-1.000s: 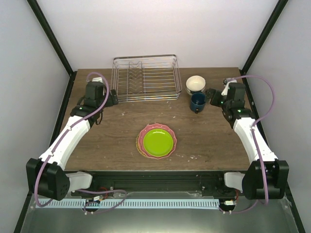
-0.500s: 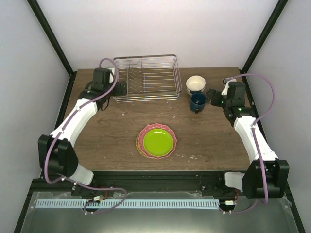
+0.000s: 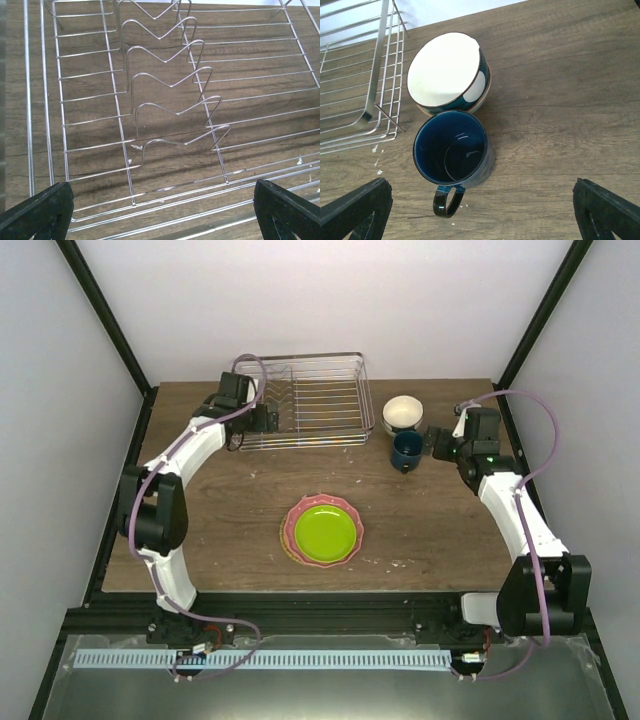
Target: Load the mixed dishes into the dish rack
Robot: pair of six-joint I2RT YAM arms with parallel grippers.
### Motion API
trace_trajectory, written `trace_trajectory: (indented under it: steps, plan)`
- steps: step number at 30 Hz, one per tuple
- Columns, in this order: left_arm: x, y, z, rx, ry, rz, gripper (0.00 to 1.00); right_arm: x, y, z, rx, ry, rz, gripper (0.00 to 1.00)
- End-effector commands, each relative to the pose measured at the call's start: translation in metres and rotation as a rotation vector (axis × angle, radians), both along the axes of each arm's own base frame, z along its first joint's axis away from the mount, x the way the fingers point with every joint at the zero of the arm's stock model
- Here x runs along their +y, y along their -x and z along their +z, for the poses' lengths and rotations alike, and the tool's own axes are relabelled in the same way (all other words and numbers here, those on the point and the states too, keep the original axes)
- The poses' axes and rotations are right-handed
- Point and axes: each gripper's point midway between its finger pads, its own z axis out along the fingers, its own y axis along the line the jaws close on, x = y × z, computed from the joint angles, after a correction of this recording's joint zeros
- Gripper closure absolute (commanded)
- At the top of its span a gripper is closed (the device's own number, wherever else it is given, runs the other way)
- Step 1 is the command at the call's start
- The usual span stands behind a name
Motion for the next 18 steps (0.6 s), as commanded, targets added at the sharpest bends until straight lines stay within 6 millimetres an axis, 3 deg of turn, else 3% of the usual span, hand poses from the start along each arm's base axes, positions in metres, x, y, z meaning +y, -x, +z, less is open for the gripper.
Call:
trace_trajectory:
  steps: [1, 12, 18]
  plan:
    - [-0.006, -0.013, 0.005, -0.015, 0.013, -0.015, 0.00, 0.002, -0.010, 0.010, -0.011, 0.006, 0.008, 0.00]
    - [-0.009, -0.023, -0.040, 0.068, -0.020, -0.027, 0.00, 0.004, -0.013, 0.000, 0.012, 0.000, 0.013, 0.00]
    - [-0.009, -0.016, -0.051, 0.100, -0.022, -0.041, 0.00, 0.004, -0.015, -0.003, 0.020, 0.000, 0.013, 0.00]
